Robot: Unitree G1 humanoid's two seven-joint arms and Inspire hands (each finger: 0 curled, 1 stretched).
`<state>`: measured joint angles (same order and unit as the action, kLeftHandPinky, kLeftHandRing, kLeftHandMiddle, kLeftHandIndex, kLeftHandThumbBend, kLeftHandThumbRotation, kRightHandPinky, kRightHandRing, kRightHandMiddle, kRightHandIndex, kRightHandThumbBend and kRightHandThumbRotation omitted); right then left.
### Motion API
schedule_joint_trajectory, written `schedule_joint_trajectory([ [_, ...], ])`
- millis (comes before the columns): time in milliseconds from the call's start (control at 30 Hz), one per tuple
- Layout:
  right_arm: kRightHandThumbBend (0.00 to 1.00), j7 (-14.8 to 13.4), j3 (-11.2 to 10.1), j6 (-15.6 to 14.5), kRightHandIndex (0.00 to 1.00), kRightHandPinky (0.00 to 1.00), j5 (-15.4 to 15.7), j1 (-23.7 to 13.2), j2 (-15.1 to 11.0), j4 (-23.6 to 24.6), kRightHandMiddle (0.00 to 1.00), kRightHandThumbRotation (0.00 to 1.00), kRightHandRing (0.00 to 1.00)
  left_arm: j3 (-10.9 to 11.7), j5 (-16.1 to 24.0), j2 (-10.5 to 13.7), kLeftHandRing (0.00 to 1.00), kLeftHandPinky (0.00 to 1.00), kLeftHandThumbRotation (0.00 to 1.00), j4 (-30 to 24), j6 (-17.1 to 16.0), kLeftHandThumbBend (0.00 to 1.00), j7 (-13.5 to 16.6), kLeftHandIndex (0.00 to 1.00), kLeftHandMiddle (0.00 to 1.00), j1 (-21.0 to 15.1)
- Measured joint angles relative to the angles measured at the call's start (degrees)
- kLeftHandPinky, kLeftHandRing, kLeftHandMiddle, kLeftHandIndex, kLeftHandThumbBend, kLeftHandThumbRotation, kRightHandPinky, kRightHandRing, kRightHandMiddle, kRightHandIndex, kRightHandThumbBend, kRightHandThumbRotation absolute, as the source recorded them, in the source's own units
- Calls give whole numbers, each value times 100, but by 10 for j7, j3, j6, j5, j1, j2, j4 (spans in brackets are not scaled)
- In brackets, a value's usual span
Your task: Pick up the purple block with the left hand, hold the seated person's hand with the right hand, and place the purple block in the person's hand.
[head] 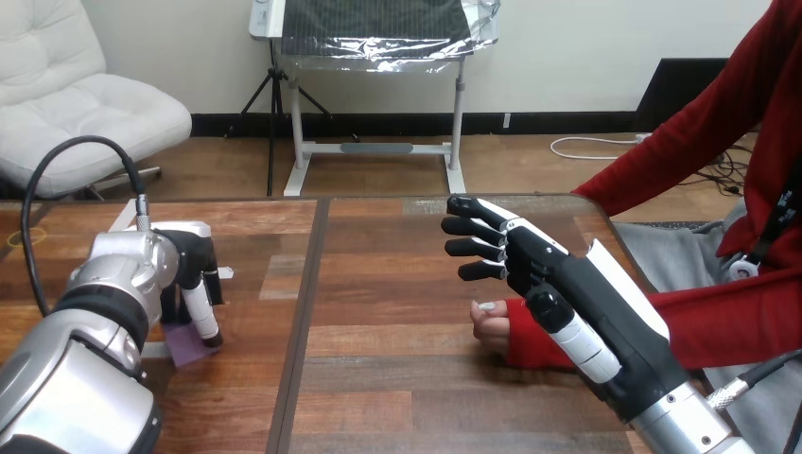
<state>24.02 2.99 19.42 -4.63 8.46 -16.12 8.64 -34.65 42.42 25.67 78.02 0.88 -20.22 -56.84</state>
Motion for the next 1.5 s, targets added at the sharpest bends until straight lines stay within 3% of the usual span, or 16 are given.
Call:
schedule_joint_trajectory([
  [300, 100, 0, 0, 0, 91, 79, 0, 0, 0, 0, 88, 100, 85, 9, -6, 2, 45, 30, 0, 0, -3, 76, -3, 73, 55, 0],
  [400, 100, 0, 0, 0, 91, 79, 0, 0, 0, 0, 88, 100, 85, 19, -17, 4, 49, 37, 0, 0, -3, 76, -5, 73, 54, 0],
  [600, 100, 0, 0, 0, 90, 79, 0, 0, 0, 0, 88, 100, 85, 37, -35, 8, 62, 62, 0, 0, -3, 73, -15, 69, 57, -1],
  [700, 100, 0, 0, 0, 90, 79, 0, 0, 0, 0, 88, 100, 85, 46, -44, 11, 64, 67, 0, 0, -5, 73, -22, 67, 58, -2],
  [900, 100, 0, 0, 0, 90, 79, 0, 0, 0, 0, 88, 100, 85, 64, -60, 16, 65, 66, 0, -1, -8, 74, -34, 67, 63, -6],
  [1100, 100, 0, 0, 0, 90, 78, 1, 0, 0, 0, 87, 100, 84, 68, -65, 22, 70, 70, 0, -2, -11, 75, -49, 70, 70, -14],
  [1500, 100, 0, 0, 0, 90, 78, 1, 0, 0, 0, 87, 100, 84, 72, -66, 34, 64, 55, 3, -11, -16, 77, -94, 74, 68, -37],
])
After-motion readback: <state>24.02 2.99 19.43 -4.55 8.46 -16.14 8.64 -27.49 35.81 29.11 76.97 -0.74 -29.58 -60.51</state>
